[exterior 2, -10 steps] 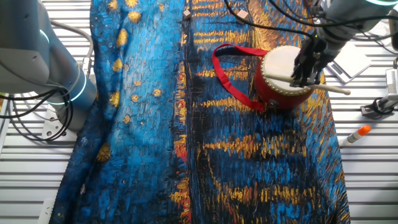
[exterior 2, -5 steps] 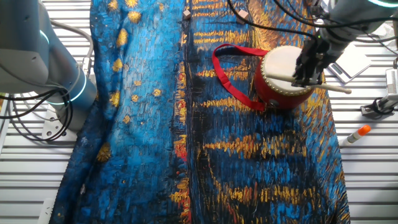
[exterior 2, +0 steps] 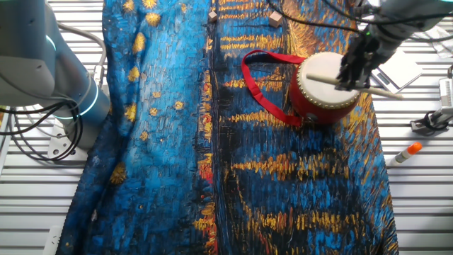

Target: Play the drum

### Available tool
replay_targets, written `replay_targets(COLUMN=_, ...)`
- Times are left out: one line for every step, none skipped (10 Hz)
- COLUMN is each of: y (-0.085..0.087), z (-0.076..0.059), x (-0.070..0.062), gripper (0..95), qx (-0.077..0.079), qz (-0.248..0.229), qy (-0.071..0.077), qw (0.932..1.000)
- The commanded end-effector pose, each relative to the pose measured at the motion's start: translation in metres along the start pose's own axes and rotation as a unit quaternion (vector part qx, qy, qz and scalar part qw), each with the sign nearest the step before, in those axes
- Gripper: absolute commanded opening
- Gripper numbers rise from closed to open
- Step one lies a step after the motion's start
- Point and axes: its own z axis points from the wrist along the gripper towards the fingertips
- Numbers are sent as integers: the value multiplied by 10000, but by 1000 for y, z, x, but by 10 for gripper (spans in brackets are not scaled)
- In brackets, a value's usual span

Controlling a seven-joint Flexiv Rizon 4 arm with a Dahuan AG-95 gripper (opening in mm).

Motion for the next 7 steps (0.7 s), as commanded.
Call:
replay_targets(y=10, z=3, x=-3, gripper=0, qx=9, qz=47, qy=-91, qw=9999)
replay_targets(y=15, z=6, x=-5, gripper=0, qx=14, qz=93, qy=-119, qw=9999)
replay_targets(y=17, z=8, x=-6, gripper=0, qx=39, qz=117, qy=-137, qw=9998)
replay_targets(y=17, z=9, x=-7, gripper=0, qx=43, qz=111, qy=-152, qw=9998)
replay_targets(y=17, z=9, x=-7, gripper=0, qx=56, qz=100, qy=-155, qw=9998)
replay_targets(y=17, z=9, x=-7, gripper=0, qx=51, qz=69, qy=-163, qw=9998)
replay_targets(y=17, z=9, x=-7, gripper=0, qx=49, qz=54, qy=-166, qw=9998)
